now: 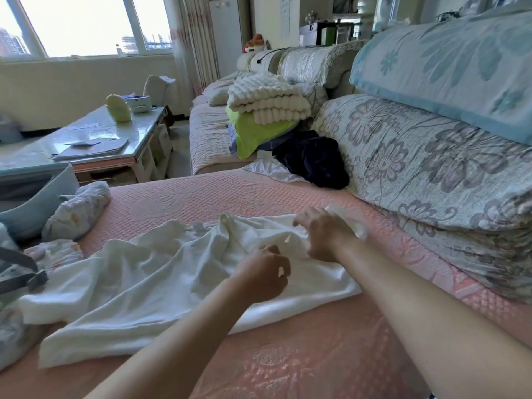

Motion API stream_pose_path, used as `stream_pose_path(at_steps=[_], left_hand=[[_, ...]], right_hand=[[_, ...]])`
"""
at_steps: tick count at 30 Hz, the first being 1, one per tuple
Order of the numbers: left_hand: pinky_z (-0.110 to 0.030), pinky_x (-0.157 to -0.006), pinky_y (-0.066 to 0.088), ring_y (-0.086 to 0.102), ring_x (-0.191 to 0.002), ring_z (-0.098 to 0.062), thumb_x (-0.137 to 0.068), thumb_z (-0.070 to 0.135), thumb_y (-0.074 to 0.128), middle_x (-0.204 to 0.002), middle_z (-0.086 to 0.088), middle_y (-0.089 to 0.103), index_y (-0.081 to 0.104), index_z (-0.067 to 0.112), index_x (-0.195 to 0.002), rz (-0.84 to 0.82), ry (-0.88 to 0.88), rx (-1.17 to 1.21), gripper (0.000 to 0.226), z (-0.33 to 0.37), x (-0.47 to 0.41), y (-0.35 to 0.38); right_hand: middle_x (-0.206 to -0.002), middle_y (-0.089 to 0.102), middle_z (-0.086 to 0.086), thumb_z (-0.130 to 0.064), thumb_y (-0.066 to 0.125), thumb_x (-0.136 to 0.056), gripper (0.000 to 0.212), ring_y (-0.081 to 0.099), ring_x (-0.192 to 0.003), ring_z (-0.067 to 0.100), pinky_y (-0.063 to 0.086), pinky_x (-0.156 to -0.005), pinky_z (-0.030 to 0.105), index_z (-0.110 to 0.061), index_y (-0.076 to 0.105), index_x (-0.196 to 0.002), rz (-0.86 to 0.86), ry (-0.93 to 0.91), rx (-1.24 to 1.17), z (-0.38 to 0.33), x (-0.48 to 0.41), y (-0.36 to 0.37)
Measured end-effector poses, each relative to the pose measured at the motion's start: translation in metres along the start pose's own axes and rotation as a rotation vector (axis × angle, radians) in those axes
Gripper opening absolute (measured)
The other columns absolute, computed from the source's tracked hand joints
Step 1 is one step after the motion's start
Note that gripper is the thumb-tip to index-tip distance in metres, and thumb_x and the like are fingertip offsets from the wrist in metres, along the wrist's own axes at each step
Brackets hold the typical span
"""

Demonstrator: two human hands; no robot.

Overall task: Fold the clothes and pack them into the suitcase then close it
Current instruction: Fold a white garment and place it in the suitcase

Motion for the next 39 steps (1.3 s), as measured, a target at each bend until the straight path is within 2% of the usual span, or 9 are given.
stream_pose_path(at_steps=[4, 7, 10, 14, 18, 23, 27, 34, 39], left_hand=[[-0.039, -0.106, 0.037, 0.027, -0.139, -0.026, -0.084, 0.045, 0.058, -0.151, 0.003, 0.027, 0.058, 0.045, -0.125, -0.168, -0.201, -0.362, 0.042, -0.06, 0.035, -0.008], [-0.044, -0.113, 0.03, 0.029, -0.14, -0.031, -0.089, 0.031, 0.058, -0.156, -0.007, 0.02, 0.052, 0.041, -0.133, -0.244, -0.343, -0.436, 0.046, -0.103, 0.045, -0.01], [-0.042, -0.11, 0.037, 0.038, -0.134, -0.033, -0.1, 0.022, 0.045, -0.146, -0.011, 0.038, 0.055, 0.023, -0.137, -0.259, -0.418, -0.521, 0.039, -0.138, 0.041, -0.017], [-0.037, -0.106, 0.039, 0.038, -0.132, -0.032, -0.1, 0.011, 0.041, -0.14, -0.014, 0.043, 0.047, 0.006, -0.141, -0.02, -0.616, -0.665, 0.042, -0.183, 0.028, -0.069], [-0.051, -0.117, 0.021, 0.017, -0.144, -0.043, -0.101, 0.012, 0.036, -0.157, -0.023, 0.019, 0.033, 0.005, -0.15, -0.089, -0.773, -0.727, 0.05, -0.208, 0.01, -0.08], [-0.041, -0.109, 0.031, 0.038, -0.133, -0.028, -0.093, 0.015, 0.046, -0.144, -0.008, 0.043, 0.049, 0.024, -0.139, -0.026, -0.394, -0.5, 0.047, -0.171, -0.044, -0.037], [-0.046, -0.113, 0.026, 0.022, -0.145, -0.027, -0.101, 0.038, 0.038, -0.159, -0.002, 0.024, 0.028, 0.034, -0.151, -0.177, -0.349, -0.148, 0.052, -0.172, -0.051, 0.007], [-0.048, -0.121, 0.012, 0.007, -0.152, -0.023, -0.101, 0.049, 0.035, -0.165, 0.001, 0.013, 0.019, 0.037, -0.155, -0.061, -0.358, -0.101, 0.058, -0.179, -0.043, 0.015], [-0.039, -0.113, 0.026, 0.03, -0.142, -0.022, -0.099, 0.041, 0.047, -0.153, 0.002, 0.035, 0.036, 0.029, -0.148, 0.183, -0.202, -0.12, 0.052, -0.149, -0.02, -0.004]], right_hand=[[-0.155, 0.026, 0.003, -0.032, 0.067, -0.079, 0.083, 0.029, -0.141, 0.025, 0.026, -0.117, 0.042, -0.042, 0.024, -0.15, -0.137, -0.182, 0.037, -0.055, -0.013, 0.021], [-0.164, 0.006, 0.008, -0.024, 0.06, -0.093, 0.081, 0.009, -0.151, 0.027, 0.015, -0.119, 0.044, -0.043, 0.012, -0.155, -0.243, -0.226, 0.311, -0.069, -0.026, 0.042], [-0.151, 0.039, 0.008, -0.022, 0.046, -0.101, 0.045, 0.038, -0.139, 0.028, 0.027, -0.112, 0.043, -0.034, 0.044, -0.144, -0.195, -0.193, 0.399, -0.07, -0.041, 0.046], [-0.107, 0.07, 0.002, -0.02, 0.045, -0.096, 0.024, 0.064, -0.103, 0.029, 0.044, -0.085, 0.034, -0.027, 0.066, -0.106, 0.041, 0.221, -0.154, -0.024, -0.05, 0.035], [-0.124, 0.063, 0.014, -0.025, 0.043, -0.102, 0.033, 0.059, -0.114, 0.035, 0.045, -0.087, 0.039, -0.016, 0.049, -0.133, 0.252, 0.598, -0.506, 0.025, -0.057, 0.036], [-0.135, 0.046, 0.018, -0.023, 0.053, -0.092, 0.06, 0.048, -0.121, 0.037, 0.042, -0.099, 0.047, -0.012, 0.033, -0.147, 0.282, 0.49, -0.349, 0.024, -0.069, 0.048], [-0.135, 0.043, 0.011, -0.039, 0.059, -0.084, 0.07, 0.046, -0.121, 0.032, 0.041, -0.099, 0.042, -0.023, 0.033, -0.147, 0.047, 0.335, -0.096, 0.015, -0.077, 0.078], [-0.113, 0.063, 0.013, -0.023, 0.045, -0.099, 0.025, 0.057, -0.109, 0.035, 0.045, -0.08, 0.037, -0.011, 0.065, -0.109, 0.262, 0.507, -0.262, 0.039, -0.08, 0.066], [-0.119, 0.066, 0.016, -0.032, 0.041, -0.105, 0.035, 0.061, -0.11, 0.037, 0.041, -0.079, 0.039, -0.01, 0.05, -0.13, 0.273, 0.749, -0.379, 0.052, -0.066, 0.045]])
Point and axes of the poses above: each hand's wrist, its own x-axis away from the middle knuckle, its own y-axis out of the palm, z = x × y, the point moved 8 cm from there along -x, towards the middle knuckle
